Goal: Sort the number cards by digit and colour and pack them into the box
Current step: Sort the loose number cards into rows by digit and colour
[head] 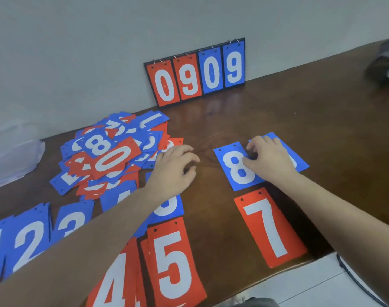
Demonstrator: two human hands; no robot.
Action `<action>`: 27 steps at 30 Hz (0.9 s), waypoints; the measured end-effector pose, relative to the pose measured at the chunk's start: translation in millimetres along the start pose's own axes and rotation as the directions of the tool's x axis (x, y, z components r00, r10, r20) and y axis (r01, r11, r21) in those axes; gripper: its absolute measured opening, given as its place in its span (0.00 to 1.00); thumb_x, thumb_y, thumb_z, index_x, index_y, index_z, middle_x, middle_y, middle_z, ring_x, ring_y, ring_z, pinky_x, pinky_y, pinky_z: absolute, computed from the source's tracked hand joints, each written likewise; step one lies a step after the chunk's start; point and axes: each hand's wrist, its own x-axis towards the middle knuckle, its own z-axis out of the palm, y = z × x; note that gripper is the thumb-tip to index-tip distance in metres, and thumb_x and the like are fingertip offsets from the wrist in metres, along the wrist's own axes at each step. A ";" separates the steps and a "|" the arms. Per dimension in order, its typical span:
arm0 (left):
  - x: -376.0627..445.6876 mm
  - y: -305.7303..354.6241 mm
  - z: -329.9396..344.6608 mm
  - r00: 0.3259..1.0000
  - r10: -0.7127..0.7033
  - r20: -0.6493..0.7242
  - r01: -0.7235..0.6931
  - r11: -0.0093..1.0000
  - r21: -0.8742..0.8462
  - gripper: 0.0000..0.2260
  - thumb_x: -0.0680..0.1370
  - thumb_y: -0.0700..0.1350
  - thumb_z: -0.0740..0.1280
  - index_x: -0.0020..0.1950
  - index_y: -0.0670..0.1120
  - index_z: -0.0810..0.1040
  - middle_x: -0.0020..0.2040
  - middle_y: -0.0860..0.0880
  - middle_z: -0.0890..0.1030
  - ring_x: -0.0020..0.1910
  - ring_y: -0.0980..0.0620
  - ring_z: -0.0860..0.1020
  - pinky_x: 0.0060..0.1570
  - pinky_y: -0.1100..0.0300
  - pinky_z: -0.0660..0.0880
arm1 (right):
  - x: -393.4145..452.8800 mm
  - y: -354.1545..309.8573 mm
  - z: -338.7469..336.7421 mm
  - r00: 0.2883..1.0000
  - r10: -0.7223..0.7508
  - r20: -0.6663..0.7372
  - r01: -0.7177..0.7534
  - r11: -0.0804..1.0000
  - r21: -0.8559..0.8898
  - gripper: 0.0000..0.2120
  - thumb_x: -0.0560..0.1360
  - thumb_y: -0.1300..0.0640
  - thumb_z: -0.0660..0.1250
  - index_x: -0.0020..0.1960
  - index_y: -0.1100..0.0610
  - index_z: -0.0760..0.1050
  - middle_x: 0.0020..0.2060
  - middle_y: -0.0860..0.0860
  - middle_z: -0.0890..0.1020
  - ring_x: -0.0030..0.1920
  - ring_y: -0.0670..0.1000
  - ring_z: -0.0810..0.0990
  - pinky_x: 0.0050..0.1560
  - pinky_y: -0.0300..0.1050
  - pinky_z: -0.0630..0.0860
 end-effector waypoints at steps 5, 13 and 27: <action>11.4 24.7 14.0 0.981 0.119 0.156 -0.119 0.993 -0.006 0.14 0.83 0.52 0.62 0.68 0.58 0.78 0.74 0.57 0.70 0.76 0.55 0.63 0.72 0.49 0.58 | -0.1 19.2 -2.6 0.996 -0.085 0.023 0.085 0.996 0.007 0.23 0.77 0.46 0.69 0.71 0.47 0.71 0.69 0.47 0.74 0.70 0.55 0.67 0.68 0.51 0.64; 30.9 56.6 37.3 0.934 0.191 0.303 -0.213 0.976 0.042 0.17 0.84 0.59 0.57 0.73 0.64 0.71 0.79 0.57 0.63 0.78 0.56 0.58 0.77 0.51 0.49 | 6.3 56.4 -7.6 0.986 -0.095 0.140 0.086 0.994 0.068 0.28 0.81 0.41 0.61 0.78 0.46 0.64 0.76 0.44 0.69 0.79 0.50 0.59 0.78 0.49 0.58; 33.5 77.2 37.3 0.931 0.289 0.222 -0.290 0.957 -0.027 0.19 0.79 0.62 0.66 0.69 0.60 0.76 0.77 0.58 0.65 0.77 0.58 0.56 0.75 0.54 0.47 | -1.7 81.4 -21.8 0.949 -0.312 0.044 0.304 0.942 0.142 0.25 0.80 0.45 0.65 0.76 0.43 0.67 0.77 0.44 0.66 0.80 0.50 0.57 0.79 0.52 0.55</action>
